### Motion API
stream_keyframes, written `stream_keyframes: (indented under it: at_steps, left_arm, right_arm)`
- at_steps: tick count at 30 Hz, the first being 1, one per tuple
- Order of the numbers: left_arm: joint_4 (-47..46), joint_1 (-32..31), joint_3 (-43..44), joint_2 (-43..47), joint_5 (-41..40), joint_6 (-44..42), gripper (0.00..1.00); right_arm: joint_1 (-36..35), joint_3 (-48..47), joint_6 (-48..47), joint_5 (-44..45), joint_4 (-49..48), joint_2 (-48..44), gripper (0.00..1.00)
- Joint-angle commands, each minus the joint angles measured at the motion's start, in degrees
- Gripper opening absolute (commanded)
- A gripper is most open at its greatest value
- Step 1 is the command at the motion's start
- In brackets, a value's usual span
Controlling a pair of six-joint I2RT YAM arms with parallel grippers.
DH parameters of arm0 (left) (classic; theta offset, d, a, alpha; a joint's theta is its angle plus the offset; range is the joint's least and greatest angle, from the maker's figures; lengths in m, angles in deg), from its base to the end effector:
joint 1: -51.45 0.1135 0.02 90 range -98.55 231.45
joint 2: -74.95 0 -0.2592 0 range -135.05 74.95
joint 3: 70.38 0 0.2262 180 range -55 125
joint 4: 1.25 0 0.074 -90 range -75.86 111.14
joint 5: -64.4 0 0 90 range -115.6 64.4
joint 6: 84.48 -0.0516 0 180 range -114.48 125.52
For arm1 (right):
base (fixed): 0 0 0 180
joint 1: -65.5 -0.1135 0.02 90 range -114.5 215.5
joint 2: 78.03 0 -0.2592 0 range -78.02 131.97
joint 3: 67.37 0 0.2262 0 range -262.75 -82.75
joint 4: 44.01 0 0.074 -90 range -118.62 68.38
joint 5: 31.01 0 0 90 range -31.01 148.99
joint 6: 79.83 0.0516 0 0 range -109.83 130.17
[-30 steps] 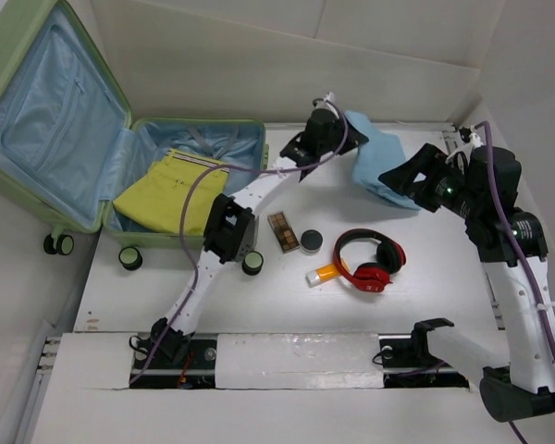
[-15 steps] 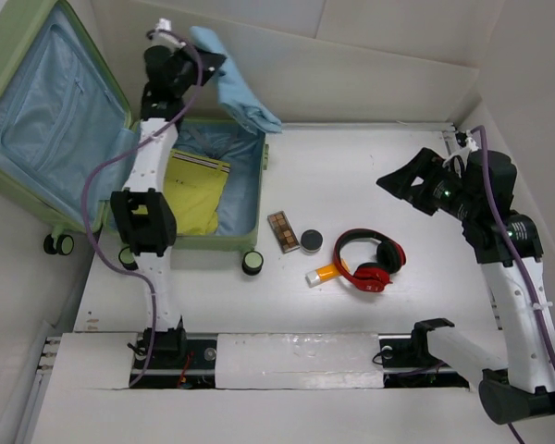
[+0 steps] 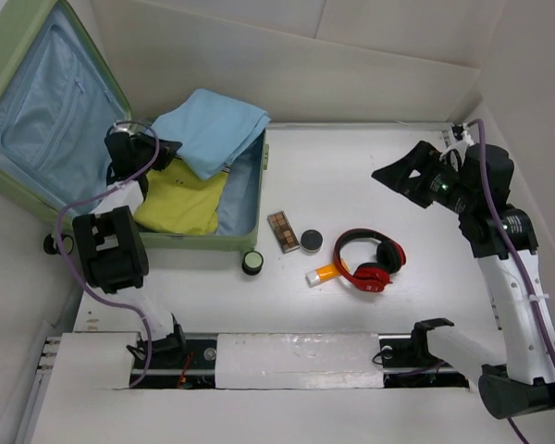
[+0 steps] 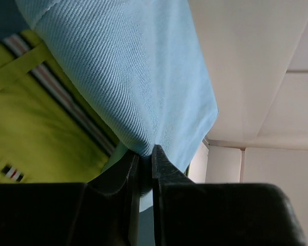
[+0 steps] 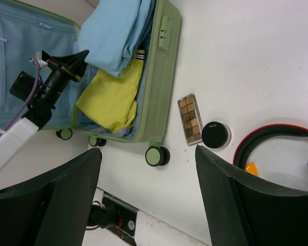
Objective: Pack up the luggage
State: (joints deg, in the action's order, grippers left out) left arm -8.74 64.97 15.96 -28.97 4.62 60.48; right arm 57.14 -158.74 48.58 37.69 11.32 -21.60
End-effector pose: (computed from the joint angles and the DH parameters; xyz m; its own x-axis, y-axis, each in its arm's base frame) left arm 0.4093 0.0717 0.2760 -0.3269 -0.8062 -0.4931 0.0212 0.5154 -0.8567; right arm 0.1719 0.0442 0.4165 -0.5636 0.5022 -0.6559 -0.1560 0.7150 0.6815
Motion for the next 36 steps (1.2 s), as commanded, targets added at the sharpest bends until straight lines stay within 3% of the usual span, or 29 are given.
stream_keyframes:
  at_steps: [1, 6, 9, 12, 25, 26, 27, 29, 34, 36]
  left_arm:
    - [-5.3, 1.4, -4.4, 9.0, 1.7, -1.0, 0.0]
    - [-0.6, 2.7, -14.7, 15.0, -1.3, -2.2, 0.0]
    - [4.9, 4.2, -16.1, 18.2, -3.2, -4.4, 0.0]
    - [13.3, 4.8, -15.3, 19.8, -7.4, -6.8, 0.0]
    - [29.8, 5.8, -11.5, 28.0, -21.5, -11.6, 0.0]
    - [31.9, 6.4, -11.5, 27.3, -21.5, -12.2, 0.02]
    - [33.1, 6.4, -11.5, 26.6, -21.5, -12.2, 0.14]
    - [35.0, 7.8, -11.0, 25.2, -20.9, -13.6, 0.27]
    - [35.5, 6.3, -8.0, 30.4, -22.1, -14.8, 0.32]
    - [37.4, 1.4, -4.3, 33.0, -28.9, -16.4, 0.33]
  right_arm:
    - [-0.6, 0.6, 0.8, -1.7, -4.6, 0.4, 0.79]
    - [-1.7, 1.6, 0.8, -1.7, -5.1, 1.0, 0.79]
    - [-2.2, 2.9, 0.8, -1.7, -5.7, 1.0, 0.79]
    - [-2.8, 3.5, 0.8, -1.7, -6.2, 1.0, 0.79]
    - [-6.0, 4.5, 1.3, 1.4, -6.3, 1.0, 0.79]
    - [-6.0, 4.5, 1.3, 1.4, -6.3, 1.0, 0.79]
    - [-6.0, 4.5, 1.3, 1.4, -6.3, 1.5, 0.79]
    - [-6.0, 4.5, 0.6, 1.4, -5.8, 2.0, 0.79]
    - [-6.0, 4.0, -0.5, 3.3, -3.3, 2.6, 0.79]
    - [-6.0, 4.6, -1.1, 4.8, -2.3, 2.6, 0.74]
